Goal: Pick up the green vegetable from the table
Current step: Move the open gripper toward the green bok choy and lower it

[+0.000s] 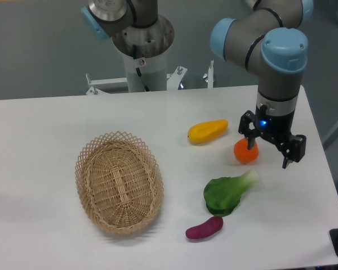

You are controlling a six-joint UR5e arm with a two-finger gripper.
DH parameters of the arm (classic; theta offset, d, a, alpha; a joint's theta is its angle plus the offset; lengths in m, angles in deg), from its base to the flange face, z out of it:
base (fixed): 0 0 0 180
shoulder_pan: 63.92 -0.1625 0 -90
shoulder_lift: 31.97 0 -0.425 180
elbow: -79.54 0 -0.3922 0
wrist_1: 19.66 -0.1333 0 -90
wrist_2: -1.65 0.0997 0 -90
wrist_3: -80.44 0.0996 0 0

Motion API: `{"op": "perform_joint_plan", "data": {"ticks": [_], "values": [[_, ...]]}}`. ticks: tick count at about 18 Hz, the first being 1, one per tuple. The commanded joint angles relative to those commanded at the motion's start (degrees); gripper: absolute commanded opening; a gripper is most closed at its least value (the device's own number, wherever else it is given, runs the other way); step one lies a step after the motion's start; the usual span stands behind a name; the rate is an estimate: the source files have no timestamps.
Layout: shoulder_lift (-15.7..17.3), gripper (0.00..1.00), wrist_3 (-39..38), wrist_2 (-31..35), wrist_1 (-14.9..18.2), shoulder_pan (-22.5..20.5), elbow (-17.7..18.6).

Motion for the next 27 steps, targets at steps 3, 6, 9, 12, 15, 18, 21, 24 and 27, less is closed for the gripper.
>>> {"op": "perform_joint_plan", "data": {"ticks": [3, 6, 9, 12, 15, 18, 21, 24, 27], "values": [[0.1, 1.0, 1.0, 0.0, -0.1, 0.0, 0.8], [0.3, 1.0, 1.1, 0.0, -0.1, -0.1, 1.1], [0.3, 1.0, 1.1, 0.0, -0.1, -0.1, 1.3], [0.3, 1.0, 0.9, 0.0, -0.2, -0.1, 2.2], [0.5, 1.0, 0.2, 0.2, -0.5, 0.1, 4.3], [0.5, 1.0, -1.4, 0.2, -2.8, 0.2, 6.2], [0.4, 1.0, -3.7, 0.1, -6.5, 0.4, 9.6], [0.2, 1.0, -4.4, 0.2, -12.8, 0.5, 13.1], [-1.7, 1.0, -4.0, 0.5, -14.3, 1.4, 12.9]]}}
